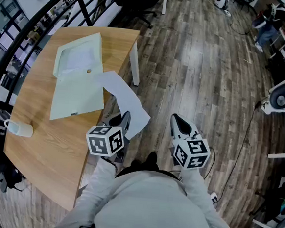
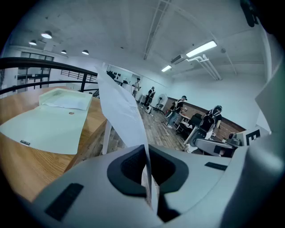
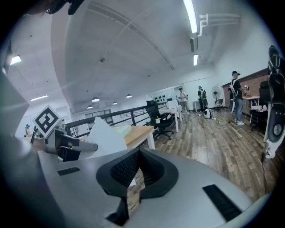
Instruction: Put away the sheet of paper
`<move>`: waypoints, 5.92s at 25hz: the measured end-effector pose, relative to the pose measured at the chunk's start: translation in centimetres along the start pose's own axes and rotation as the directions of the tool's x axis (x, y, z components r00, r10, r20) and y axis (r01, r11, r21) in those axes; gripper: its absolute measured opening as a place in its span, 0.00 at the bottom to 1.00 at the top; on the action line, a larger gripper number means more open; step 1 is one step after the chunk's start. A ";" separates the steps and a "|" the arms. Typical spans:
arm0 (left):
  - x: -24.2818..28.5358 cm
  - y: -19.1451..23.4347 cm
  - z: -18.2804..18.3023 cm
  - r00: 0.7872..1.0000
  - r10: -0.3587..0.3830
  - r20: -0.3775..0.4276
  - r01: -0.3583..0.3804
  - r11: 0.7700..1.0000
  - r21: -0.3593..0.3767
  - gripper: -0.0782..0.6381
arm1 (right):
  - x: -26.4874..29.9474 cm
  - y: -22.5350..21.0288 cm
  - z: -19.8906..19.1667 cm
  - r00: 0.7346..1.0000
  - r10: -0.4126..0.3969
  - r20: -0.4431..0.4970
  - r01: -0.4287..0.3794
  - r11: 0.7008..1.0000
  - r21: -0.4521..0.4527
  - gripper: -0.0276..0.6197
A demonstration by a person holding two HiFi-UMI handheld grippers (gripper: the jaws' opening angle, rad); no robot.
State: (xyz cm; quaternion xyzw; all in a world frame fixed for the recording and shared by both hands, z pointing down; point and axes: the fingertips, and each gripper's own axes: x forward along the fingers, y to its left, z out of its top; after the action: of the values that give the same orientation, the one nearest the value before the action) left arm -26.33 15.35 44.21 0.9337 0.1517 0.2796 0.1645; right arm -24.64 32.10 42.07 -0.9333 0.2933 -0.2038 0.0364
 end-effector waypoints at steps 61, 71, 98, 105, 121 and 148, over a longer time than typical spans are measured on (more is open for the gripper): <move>25.4 17.1 23.6 0.990 0.132 0.052 -0.124 0.983 -0.135 0.13 | 39.6 -8.7 18.1 0.940 0.331 -0.087 -0.337 0.939 -0.072 0.08; 25.3 21.2 27.8 0.920 0.376 0.110 -0.350 0.915 -0.201 0.13 | 47.9 -6.7 21.3 0.813 0.562 -0.155 -0.580 0.806 -0.116 0.08; 4.6 30.2 22.6 0.448 0.872 0.198 -0.598 0.457 -0.659 0.13 | 52.8 10.5 19.8 0.389 0.850 -0.355 -0.921 0.355 -0.159 0.08; 2.6 33.5 19.6 0.411 0.896 0.167 -0.540 0.387 -0.747 0.13 | 54.0 12.8 18.7 0.369 0.843 -0.391 -0.929 0.333 -0.159 0.08; 2.8 36.3 10.0 0.475 0.876 0.083 -0.279 0.239 -0.930 0.13 | 55.7 18.0 15.8 0.313 0.821 -0.478 -0.950 0.277 -0.146 0.09; 3.0 36.1 8.3 0.518 0.841 0.155 -0.187 0.288 -0.939 0.13 | 55.5 21.4 13.9 0.296 0.807 -0.511 -0.955 0.260 -0.143 0.08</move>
State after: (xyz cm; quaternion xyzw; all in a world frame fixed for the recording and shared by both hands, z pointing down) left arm -12.26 -17.83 53.25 0.7484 -0.4103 0.0165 0.5209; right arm 10.84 -17.46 45.28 -0.5301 0.8081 -0.2329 -0.1087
